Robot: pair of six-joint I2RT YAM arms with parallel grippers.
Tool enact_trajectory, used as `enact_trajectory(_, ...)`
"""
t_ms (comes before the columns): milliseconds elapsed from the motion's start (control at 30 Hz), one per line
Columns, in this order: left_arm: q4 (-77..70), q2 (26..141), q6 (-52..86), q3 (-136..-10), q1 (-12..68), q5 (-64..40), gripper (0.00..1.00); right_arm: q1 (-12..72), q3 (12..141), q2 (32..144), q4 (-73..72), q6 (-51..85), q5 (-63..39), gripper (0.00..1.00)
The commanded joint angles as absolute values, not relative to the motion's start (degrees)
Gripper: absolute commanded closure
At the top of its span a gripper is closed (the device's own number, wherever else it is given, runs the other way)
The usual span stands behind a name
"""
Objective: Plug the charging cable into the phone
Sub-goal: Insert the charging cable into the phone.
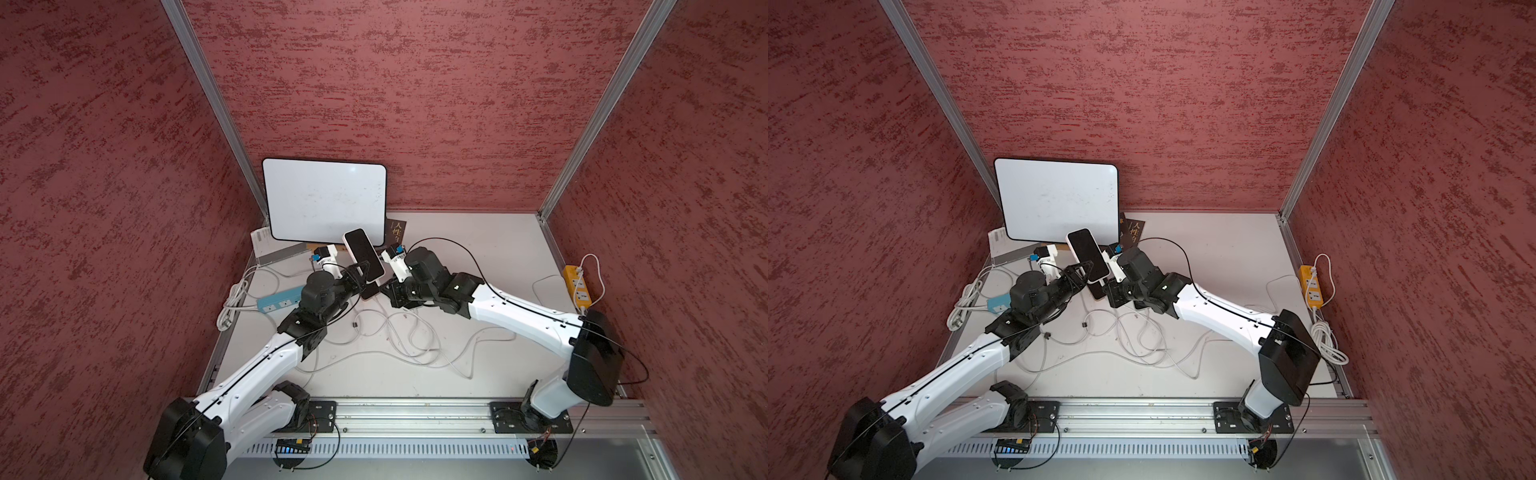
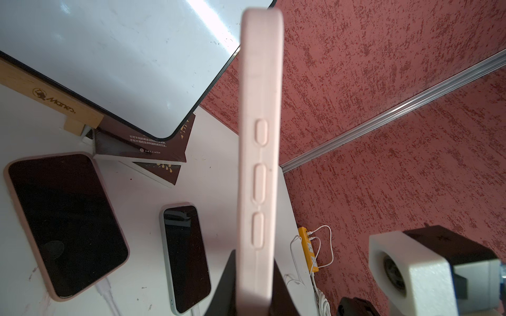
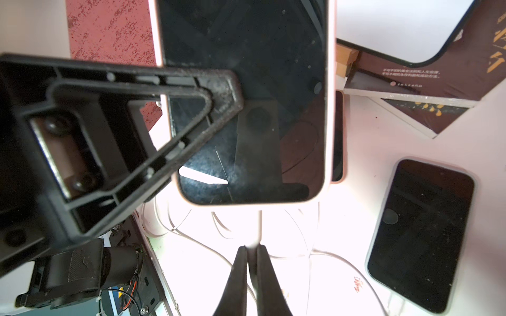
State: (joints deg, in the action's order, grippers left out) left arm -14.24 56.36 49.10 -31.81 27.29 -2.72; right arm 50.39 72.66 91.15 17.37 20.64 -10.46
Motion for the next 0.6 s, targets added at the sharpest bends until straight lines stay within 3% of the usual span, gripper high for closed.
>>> enact_trajectory(0, -13.4, 56.4, 47.3, -30.8, 28.4, -5.1, 1.0, 49.3, 77.2, 91.1, 8.5, 21.6, -11.0, 1.0)
enact_trajectory(367, -11.1, 54.5, 46.7, -33.5, 28.3, -2.6, 1.0, 49.2, 78.4, 91.3, 11.4, 20.0, -13.3, 1.0)
enact_trajectory(567, -9.8, 55.1, 45.4, -36.1, 27.9, -1.9, 1.0, 48.6, 77.8, 89.8, 14.3, 19.3, -14.2, 0.79)
